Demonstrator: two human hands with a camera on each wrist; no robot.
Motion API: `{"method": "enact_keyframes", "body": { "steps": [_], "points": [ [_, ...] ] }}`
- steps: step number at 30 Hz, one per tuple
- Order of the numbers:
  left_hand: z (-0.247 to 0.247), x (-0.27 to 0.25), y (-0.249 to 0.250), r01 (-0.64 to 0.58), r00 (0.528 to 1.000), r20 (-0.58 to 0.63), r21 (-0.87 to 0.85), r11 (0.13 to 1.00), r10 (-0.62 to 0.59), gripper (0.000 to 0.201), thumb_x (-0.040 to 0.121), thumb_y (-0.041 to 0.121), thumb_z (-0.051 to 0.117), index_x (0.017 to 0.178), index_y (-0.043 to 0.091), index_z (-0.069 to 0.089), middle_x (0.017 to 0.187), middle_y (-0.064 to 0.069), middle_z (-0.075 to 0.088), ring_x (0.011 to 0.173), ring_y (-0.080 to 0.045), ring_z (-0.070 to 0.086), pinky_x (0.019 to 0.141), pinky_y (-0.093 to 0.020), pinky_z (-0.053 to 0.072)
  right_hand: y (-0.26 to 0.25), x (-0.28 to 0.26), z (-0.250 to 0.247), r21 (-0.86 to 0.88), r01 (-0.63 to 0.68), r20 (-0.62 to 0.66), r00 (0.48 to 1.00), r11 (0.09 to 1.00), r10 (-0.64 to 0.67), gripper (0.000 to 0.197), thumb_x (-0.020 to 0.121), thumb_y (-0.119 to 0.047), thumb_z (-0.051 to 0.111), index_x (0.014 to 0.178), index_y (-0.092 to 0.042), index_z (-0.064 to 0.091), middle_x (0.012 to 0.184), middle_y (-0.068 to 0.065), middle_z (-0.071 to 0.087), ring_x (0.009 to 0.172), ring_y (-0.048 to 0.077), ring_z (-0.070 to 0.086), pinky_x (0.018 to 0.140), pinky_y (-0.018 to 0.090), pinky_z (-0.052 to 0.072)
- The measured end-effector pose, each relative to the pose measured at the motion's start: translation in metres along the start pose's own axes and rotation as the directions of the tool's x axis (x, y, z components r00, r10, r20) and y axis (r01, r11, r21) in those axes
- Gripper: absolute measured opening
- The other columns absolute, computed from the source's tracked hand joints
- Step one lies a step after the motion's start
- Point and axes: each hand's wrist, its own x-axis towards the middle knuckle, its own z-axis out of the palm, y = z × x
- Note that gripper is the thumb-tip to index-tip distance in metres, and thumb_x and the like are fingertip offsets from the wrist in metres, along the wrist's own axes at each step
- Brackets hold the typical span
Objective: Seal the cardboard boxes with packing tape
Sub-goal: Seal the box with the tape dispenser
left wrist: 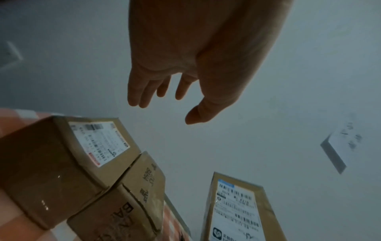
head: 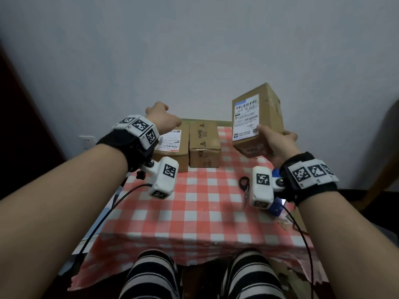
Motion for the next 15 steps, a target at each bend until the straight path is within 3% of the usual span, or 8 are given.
{"method": "enact_keyframes", "body": {
  "steps": [3,6,8,11,15],
  "points": [
    [0.007,0.011,-0.008,0.082,0.995,0.050,0.035,0.996,-0.083,0.062,0.087,0.019,0.065,0.141,0.006,0.037,0.135,-0.016,0.046,0.115,-0.030,0.051,0.100,-0.043,0.047,0.006,0.013,0.008,-0.013,-0.070,0.012,0.997,0.997,0.070,0.071,0.083,-0.028,0.075,0.138,-0.010,0.034,0.116,0.013,0.062,0.075,0.019,0.064,0.041,0.024,0.049],
    [0.014,0.025,-0.018,0.118,0.990,0.060,0.128,0.985,-0.126,0.054,0.090,0.024,0.062,0.135,0.002,0.043,0.121,-0.016,0.054,0.101,-0.030,0.052,0.093,-0.039,0.049,0.015,0.029,0.015,-0.067,-0.117,0.035,0.992,0.991,0.120,0.054,0.088,-0.032,0.069,0.132,-0.010,0.048,0.107,0.011,0.069,0.073,0.020,0.066,0.042,0.024,0.049],
    [0.019,0.035,-0.026,0.138,0.986,0.062,0.189,0.972,-0.152,0.056,0.089,0.028,0.062,0.134,0.000,0.043,0.124,-0.017,0.055,0.107,-0.033,0.054,0.093,-0.039,0.047,0.020,0.039,0.018,-0.134,-0.125,0.066,0.989,0.983,0.135,0.040,0.091,-0.038,0.064,0.119,-0.011,0.056,0.104,0.011,0.070,0.074,0.021,0.066,0.044,0.027,0.050],
    [0.026,0.051,-0.042,0.217,0.973,0.015,0.264,0.940,-0.229,0.071,0.081,0.037,0.064,0.138,0.004,0.038,0.137,-0.018,0.047,0.123,-0.036,0.048,0.102,-0.043,0.042,0.023,0.046,0.023,-0.185,-0.180,0.126,0.971,0.966,0.205,0.036,0.095,-0.049,0.055,0.107,-0.014,0.059,0.098,0.011,0.070,0.083,0.027,0.067,0.058,0.036,0.056],
    [0.034,0.070,-0.058,0.341,0.939,-0.065,0.295,0.893,-0.337,0.071,0.083,0.034,0.058,0.142,0.007,0.030,0.144,-0.019,0.034,0.130,-0.036,0.040,0.106,-0.041,0.039,0.030,0.056,0.030,-0.310,-0.187,0.059,0.975,0.932,0.215,0.056,0.090,-0.048,0.055,0.129,-0.009,0.046,0.116,0.011,0.062,0.098,0.033,0.060,0.081,0.055,0.055]
  ]
}}
